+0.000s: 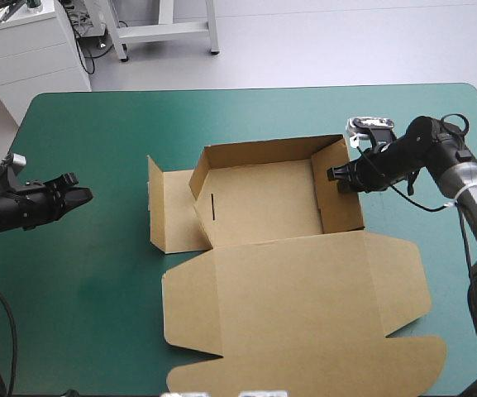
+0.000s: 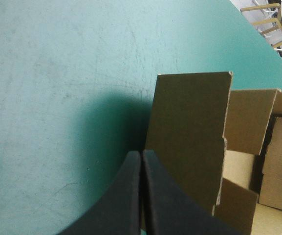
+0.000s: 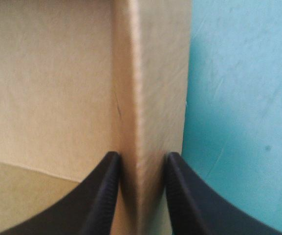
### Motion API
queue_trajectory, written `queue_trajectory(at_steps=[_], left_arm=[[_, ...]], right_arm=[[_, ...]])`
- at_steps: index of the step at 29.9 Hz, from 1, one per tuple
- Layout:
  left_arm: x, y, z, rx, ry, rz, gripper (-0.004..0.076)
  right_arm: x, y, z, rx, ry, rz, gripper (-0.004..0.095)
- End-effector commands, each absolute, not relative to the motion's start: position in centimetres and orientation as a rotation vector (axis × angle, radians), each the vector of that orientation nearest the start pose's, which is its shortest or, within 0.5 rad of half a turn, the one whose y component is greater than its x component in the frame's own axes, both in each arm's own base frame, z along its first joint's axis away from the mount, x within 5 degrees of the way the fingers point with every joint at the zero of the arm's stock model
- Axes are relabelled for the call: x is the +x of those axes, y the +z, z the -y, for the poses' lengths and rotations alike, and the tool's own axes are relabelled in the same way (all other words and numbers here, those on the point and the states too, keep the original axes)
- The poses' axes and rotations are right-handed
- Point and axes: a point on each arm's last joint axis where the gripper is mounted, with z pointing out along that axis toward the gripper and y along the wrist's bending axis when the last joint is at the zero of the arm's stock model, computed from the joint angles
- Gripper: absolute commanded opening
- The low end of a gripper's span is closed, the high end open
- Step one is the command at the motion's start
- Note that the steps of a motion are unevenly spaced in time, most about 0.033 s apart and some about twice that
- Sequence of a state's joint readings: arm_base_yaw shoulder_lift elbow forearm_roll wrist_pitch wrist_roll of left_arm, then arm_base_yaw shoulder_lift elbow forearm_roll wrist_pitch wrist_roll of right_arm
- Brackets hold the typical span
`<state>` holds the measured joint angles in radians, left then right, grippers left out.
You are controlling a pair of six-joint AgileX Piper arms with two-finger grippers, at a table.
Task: Fold the box
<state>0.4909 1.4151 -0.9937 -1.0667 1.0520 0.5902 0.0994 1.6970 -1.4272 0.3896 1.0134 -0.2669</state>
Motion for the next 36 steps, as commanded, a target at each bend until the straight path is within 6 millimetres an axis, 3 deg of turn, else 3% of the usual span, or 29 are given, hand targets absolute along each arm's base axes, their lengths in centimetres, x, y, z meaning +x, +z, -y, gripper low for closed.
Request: queue_trajectory(at_steps=[1, 3, 6, 13, 18, 23, 36], left_arm=[[26.8, 31.6, -6.3, -0.438, -0.975, -2.204, -0.0032], [26.8, 31.6, -6.3, -0.438, -0.975, -2.204, -0.0032], [26.8, 31.6, -6.3, -0.438, -0.975, -2.204, -0.0032], [26.7, 31.6, -6.2, -0.432, -0.982, -2.209, -0.0032], [26.7, 31.6, -6.2, -0.433, -0.98, -2.208, -0.0032], [26.7, 31.6, -6.2, -0.432, -0.982, -2.209, -0.0032], [26.7, 31.6, -6.2, -0.432, -0.978, -2.21, -0.0032]], right_arm=[[34.8, 31.5, -6.4, -0.319, 0.466, -2.647, 0.0598], [35.0, 32.3, -6.4, -0.328, 0.466, -2.631, 0.0744], [35.1, 34.2, -6.4, -0.319, 0.457, -2.616, 0.0828], [34.0, 38.1, -4.8, -0.212, 0.236, -2.655, 0.0819], [32.8, 39.4, -5.6, -0.223, 0.146, -2.621, 0.0819], [33.1, 38.7, -7.2, -0.278, 0.16, -2.637, 0.0819], [37.4, 31.9, -8.3, -0.24, 0.195, -2.829, 0.0809]])
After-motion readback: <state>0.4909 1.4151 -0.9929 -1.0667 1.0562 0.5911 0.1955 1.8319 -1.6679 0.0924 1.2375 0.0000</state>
